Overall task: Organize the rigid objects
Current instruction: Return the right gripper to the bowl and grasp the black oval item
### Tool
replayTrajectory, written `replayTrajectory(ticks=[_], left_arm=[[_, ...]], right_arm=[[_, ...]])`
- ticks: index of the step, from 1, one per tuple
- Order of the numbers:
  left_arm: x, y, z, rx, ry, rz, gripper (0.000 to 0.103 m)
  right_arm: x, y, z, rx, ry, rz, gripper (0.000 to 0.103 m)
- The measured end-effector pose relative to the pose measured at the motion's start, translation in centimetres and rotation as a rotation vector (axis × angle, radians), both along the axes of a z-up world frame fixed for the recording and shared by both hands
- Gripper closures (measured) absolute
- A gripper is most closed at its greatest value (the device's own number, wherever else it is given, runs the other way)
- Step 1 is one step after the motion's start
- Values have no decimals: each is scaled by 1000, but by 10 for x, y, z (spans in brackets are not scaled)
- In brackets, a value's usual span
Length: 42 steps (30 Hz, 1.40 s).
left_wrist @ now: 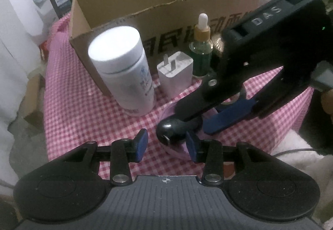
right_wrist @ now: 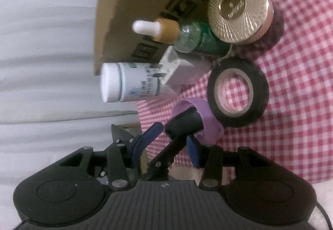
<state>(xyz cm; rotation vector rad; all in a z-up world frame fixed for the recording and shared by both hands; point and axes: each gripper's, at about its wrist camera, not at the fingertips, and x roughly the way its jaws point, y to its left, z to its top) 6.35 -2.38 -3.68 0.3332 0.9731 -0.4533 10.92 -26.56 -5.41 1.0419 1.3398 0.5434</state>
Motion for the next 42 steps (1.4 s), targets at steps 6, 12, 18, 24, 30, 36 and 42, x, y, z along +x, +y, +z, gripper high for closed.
replayTrajectory(ticks=[6,12,18,24,30,36,42], left_arm=[[-7,3,-2,-49,47,-18,63],[-24,4,5,-82,49,-58,63],[-29,3,8,-51,-2,-54,63],[-12,3,0,-56,30,-44,63],[-10,7,2,-100,44,-37,64],[-15,7,9,-119,19,-43,66],[-18,5,9,-143,27,-77,68]], right_arm=[[14,21,-5,-60,23,23,52],[23,32,-4,-97,22,34,51],[21,28,-5,-123,28,47,48],[19,35,-7,-134,42,57,48],[24,39,-11,-145,52,52,47],[25,37,-15,-122,51,35,47],[25,38,-17,-96,43,27,47]])
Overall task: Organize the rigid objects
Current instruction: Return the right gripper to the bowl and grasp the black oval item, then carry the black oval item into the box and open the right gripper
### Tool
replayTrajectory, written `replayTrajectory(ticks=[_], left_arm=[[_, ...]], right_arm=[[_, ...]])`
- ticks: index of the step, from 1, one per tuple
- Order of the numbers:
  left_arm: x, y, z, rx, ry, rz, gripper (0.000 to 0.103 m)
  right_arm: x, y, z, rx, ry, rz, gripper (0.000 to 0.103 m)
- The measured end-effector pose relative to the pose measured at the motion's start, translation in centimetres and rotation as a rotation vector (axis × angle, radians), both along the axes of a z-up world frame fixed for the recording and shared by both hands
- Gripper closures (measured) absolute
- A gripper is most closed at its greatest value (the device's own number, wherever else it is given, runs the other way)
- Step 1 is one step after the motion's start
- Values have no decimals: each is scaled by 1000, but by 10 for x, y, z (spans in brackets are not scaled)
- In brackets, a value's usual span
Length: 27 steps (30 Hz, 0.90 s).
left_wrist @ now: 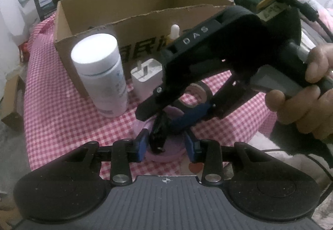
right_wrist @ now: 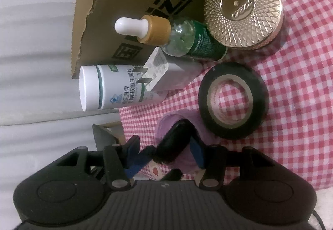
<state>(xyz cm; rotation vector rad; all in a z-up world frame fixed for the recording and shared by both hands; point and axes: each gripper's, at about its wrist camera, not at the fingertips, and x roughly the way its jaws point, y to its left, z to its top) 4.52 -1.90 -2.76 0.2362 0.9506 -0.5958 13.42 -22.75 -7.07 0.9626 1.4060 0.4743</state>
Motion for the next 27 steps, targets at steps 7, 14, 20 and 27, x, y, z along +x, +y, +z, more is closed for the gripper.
replayTrajectory(ticks=[7,14,20,27], left_arm=[[10,-6,-13,25,35,14,77],[19,-18,-25,68,51,14,84],[23,-23,-26,80,30,22,86],[11,-23,-8,81,-25,26,86]], right_arm=[[-2,-7,1,0,-18,0,52],[-3,1,8,-67,-59,38,64],[1,4,11,-110,-90,61,76],[-4,1,18,-86,-126,45,77]])
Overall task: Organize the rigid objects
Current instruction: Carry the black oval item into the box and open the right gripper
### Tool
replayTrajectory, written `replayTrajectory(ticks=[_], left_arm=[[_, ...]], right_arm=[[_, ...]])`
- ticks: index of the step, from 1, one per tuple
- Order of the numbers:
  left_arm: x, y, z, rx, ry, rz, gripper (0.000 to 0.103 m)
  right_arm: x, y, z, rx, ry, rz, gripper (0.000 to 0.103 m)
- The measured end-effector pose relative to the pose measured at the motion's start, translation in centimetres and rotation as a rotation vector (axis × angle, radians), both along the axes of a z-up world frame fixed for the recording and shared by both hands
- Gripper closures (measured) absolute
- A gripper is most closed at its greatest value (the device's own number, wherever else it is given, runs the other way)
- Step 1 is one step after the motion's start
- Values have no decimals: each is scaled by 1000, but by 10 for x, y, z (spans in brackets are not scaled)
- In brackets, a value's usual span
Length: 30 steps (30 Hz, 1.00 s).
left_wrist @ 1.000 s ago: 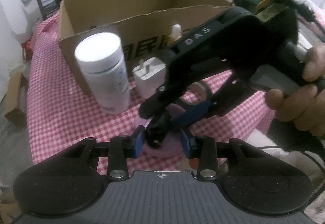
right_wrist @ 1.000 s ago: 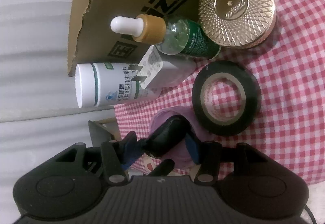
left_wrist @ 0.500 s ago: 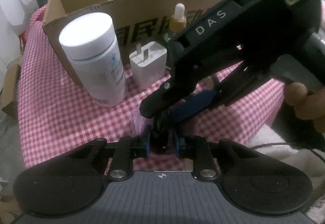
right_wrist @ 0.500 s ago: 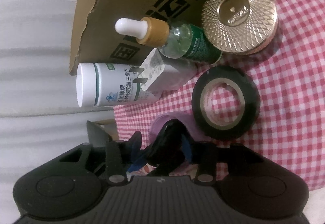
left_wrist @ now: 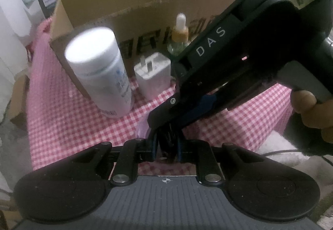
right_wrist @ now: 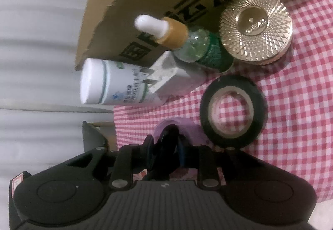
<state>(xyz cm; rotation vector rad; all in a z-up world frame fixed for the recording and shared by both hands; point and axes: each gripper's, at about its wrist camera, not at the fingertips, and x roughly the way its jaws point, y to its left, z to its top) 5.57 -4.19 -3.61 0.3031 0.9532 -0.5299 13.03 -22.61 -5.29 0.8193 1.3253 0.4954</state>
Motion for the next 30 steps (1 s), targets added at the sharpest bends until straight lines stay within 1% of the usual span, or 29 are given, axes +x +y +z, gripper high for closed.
replayTrajectory(ticks=[3,7,10,13,16,19,21,25,30], left_arm=[[-8,5,24,-7,-66,6,86],[-10,6,64,-5,-170,25,86],[5,5,90,-8,-234,37,86],[31,-1,105,-5,-261,46,86],[69,-4,109,-10,-224,56,86],[111,-10,105,4,-154,63,86],[134,-10,95,20,-104,71,86],[169,-16,75,73,-17,87,86],[203,-22,49,146,66,103,86]], right_arm=[[-10,-1,18,7,-58,7,77],[-13,-3,60,22,-181,22,76],[-4,-5,95,32,-282,30,76],[17,-7,121,39,-349,27,76],[47,-8,135,28,-376,20,76],[82,-5,131,22,-345,13,76],[108,-5,122,23,-304,5,76],[154,-6,95,20,-204,4,77],[188,-1,64,-2,-114,-3,77]])
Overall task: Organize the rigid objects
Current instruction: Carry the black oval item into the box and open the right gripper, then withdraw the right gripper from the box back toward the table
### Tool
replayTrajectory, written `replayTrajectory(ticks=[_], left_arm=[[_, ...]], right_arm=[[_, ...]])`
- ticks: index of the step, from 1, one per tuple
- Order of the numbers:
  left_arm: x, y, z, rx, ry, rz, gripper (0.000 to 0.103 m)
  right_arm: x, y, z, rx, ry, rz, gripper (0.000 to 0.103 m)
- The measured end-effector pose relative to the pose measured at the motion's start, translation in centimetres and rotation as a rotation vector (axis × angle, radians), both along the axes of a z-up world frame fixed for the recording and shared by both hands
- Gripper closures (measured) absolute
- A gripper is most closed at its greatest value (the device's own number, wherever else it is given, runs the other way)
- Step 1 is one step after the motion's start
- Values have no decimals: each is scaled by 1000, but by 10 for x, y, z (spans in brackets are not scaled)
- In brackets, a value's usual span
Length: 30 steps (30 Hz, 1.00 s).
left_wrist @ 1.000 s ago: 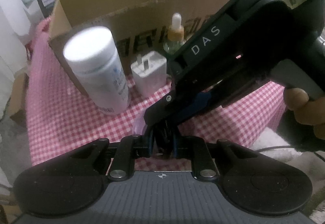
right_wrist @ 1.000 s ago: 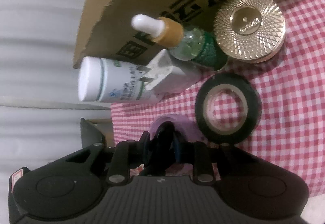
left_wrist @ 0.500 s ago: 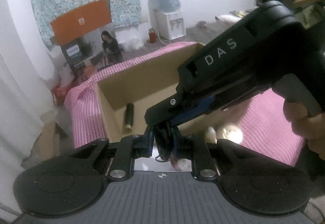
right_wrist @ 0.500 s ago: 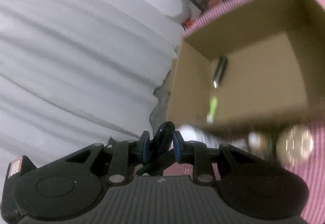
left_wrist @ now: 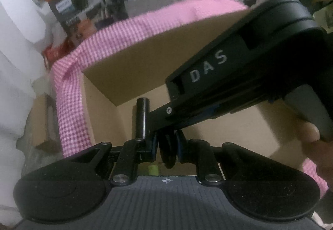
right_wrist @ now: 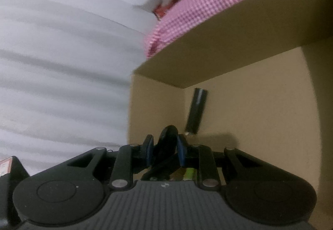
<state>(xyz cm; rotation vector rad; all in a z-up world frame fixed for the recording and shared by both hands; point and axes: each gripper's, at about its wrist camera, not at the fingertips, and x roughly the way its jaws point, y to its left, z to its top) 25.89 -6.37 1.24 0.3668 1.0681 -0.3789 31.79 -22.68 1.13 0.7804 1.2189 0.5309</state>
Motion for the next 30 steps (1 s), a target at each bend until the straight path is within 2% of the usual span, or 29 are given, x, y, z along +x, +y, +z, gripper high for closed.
replayTrajectory(ticks=[6,11,17,19,21,25,27,28,30], left_arm=[[14,-2,-10,28,25,8,82],[12,-1,-7,28,18,19,81],[-1,0,9,-5,-20,21,75],[-10,2,19,-21,-42,22,71],[-20,5,30,-42,-70,25,61],[-50,13,56,-86,-146,22,49],[-69,18,68,-105,-190,21,36],[-80,21,73,-116,-213,21,33],[-98,27,81,-140,-240,21,25]], right_arm=[[20,4,-26,-10,72,-11,75],[25,1,-29,-6,81,-19,75],[24,-6,-20,18,48,-40,75],[16,-12,-11,29,24,-48,75],[8,-18,-4,39,-2,-56,75],[-22,-36,22,71,-79,-73,75],[-43,-47,36,81,-126,-82,74],[-56,-53,43,86,-153,-82,74],[-80,-61,54,87,-201,-82,66]])
